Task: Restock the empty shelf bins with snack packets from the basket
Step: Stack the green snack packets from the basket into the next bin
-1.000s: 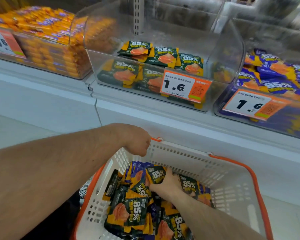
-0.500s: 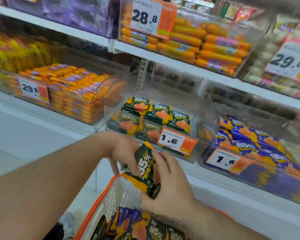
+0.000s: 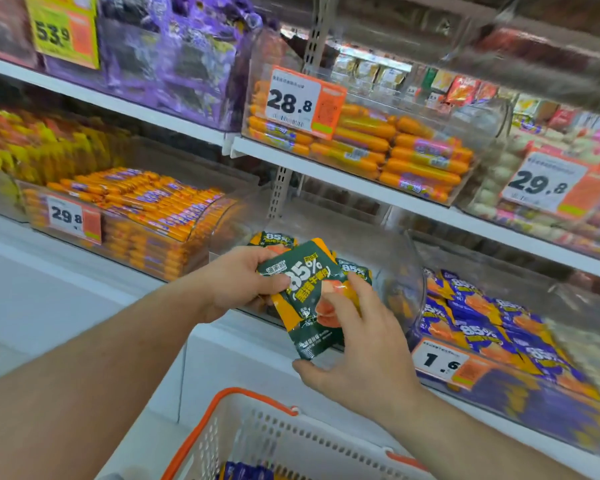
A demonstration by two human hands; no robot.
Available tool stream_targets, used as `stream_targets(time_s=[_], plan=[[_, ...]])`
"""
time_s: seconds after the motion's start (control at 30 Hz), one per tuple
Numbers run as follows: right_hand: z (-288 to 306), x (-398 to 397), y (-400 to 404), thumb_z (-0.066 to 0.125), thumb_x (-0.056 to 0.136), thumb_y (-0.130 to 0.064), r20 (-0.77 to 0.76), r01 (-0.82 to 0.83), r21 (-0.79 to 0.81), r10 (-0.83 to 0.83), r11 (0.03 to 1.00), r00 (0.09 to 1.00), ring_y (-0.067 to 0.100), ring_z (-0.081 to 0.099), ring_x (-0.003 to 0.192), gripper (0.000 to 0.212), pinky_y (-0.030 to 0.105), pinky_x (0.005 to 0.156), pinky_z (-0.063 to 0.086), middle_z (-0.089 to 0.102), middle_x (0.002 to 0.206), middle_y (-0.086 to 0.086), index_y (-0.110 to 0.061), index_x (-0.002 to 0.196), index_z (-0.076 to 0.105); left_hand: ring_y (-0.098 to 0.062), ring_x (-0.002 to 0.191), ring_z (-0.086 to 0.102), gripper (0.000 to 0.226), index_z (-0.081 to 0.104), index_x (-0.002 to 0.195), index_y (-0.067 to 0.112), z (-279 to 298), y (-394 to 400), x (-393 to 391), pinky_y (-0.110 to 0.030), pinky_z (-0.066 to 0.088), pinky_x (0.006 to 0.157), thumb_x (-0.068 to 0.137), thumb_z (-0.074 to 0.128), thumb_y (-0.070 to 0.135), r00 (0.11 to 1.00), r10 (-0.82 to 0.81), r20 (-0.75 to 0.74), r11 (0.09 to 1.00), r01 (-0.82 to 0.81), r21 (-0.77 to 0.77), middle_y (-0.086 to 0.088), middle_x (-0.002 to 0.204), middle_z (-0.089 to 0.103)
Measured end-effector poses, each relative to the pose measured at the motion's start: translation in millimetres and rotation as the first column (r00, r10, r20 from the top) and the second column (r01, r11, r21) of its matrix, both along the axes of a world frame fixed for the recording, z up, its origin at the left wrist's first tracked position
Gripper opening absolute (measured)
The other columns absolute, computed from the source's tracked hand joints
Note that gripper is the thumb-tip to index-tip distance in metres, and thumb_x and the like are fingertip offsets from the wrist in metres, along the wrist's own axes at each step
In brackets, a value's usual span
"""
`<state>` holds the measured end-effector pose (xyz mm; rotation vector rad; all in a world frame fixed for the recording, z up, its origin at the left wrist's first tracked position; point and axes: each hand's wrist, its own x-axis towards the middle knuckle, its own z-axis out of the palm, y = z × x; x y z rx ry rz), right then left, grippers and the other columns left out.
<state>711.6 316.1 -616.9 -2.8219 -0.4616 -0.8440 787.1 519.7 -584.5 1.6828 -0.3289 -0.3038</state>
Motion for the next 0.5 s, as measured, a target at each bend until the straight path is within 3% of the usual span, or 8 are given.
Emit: stream_targets(time_s=[0.07,0.17,0.27,0.3,0.37,0.43,0.5], plan=[[9,5,6,0.061,0.051,-0.072,-0.106,0.070,0.085,-0.060,0.994,0.992,0.023,0.042,0.127,0.088,0.040,0.102,0.042,0.033,0.145,-0.004,-0.032,0.127,0.042,-0.016,0.064,0.055,0.008,0.066,0.098,0.014,0,-8,2,-0.023,0.041,0.053,0.092,0.064,0.009,0.998,0.067,0.011,0.996,-0.066,-0.057,-0.010,0.081,0.069],[20,23,12,0.064,0.052,-0.068,-0.152,0.133,0.147,-0.110,0.980,0.982,0.018,0.046,0.105,0.073,0.035,0.086,0.045,0.043,0.111,-0.010,-0.031,0.110,0.039,-0.009,0.052,0.052,0.005,0.066,0.097,0.010,0,-23,2,-0.022,0.038,0.050,0.093,0.063,0.010,0.988,0.148,0.035,0.982,-0.142,-0.127,-0.008,0.072,0.065],[32,44,12,0.068,0.057,-0.062,-0.190,0.192,0.196,-0.155,0.961,0.970,0.019,0.049,0.101,0.073,0.035,0.082,0.046,0.045,0.105,-0.007,-0.033,0.116,0.036,-0.007,0.060,0.057,0.006,0.065,0.098,0.014,2,-29,7,-0.019,0.042,0.053,0.095,0.060,0.017,0.983,0.168,0.075,0.979,-0.157,-0.133,0.003,0.073,0.067],[38,54,11,0.067,0.060,-0.062,-0.212,0.236,0.207,-0.192,0.949,0.958,0.022,0.049,0.105,0.074,0.036,0.084,0.046,0.046,0.108,-0.004,-0.034,0.120,0.035,-0.006,0.070,0.060,0.009,0.064,0.103,0.018,1,-29,9,-0.020,0.045,0.061,0.095,0.061,0.021,0.978,0.162,0.134,0.986,-0.156,-0.055,0.007,0.082,0.069],[46,84,2,0.065,0.064,-0.066,-0.295,0.382,0.170,-0.322,0.909,0.899,0.028,0.049,0.114,0.082,0.039,0.089,0.047,0.047,0.120,0.004,-0.032,0.130,0.032,-0.007,0.103,0.060,0.032,0.058,0.123,0.025,-5,-27,15,-0.027,0.046,0.089,0.092,0.063,0.033,0.926,0.112,0.361,0.932,-0.224,0.284,0.011,0.112,0.066],[52,120,-11,0.065,0.060,-0.077,-0.452,0.544,0.114,-0.445,0.831,0.773,0.034,0.048,0.120,0.101,0.042,0.091,0.049,0.047,0.131,0.010,-0.030,0.140,0.026,-0.011,0.129,0.043,0.049,0.051,0.135,0.031,-13,-26,18,-0.035,0.028,0.108,0.089,0.060,0.044,0.842,-0.041,0.538,0.728,-0.344,0.593,0.011,0.133,0.055],[51,145,-21,0.065,0.057,-0.081,-0.609,0.643,0.087,-0.469,0.761,0.639,0.036,0.049,0.123,0.115,0.040,0.088,0.051,0.046,0.141,0.010,-0.028,0.148,0.020,-0.012,0.133,0.034,0.049,0.049,0.136,0.035,-22,-25,21,-0.038,0.016,0.106,0.090,0.054,0.052,0.802,-0.168,0.573,0.592,-0.383,0.709,0.011,0.136,0.052]])
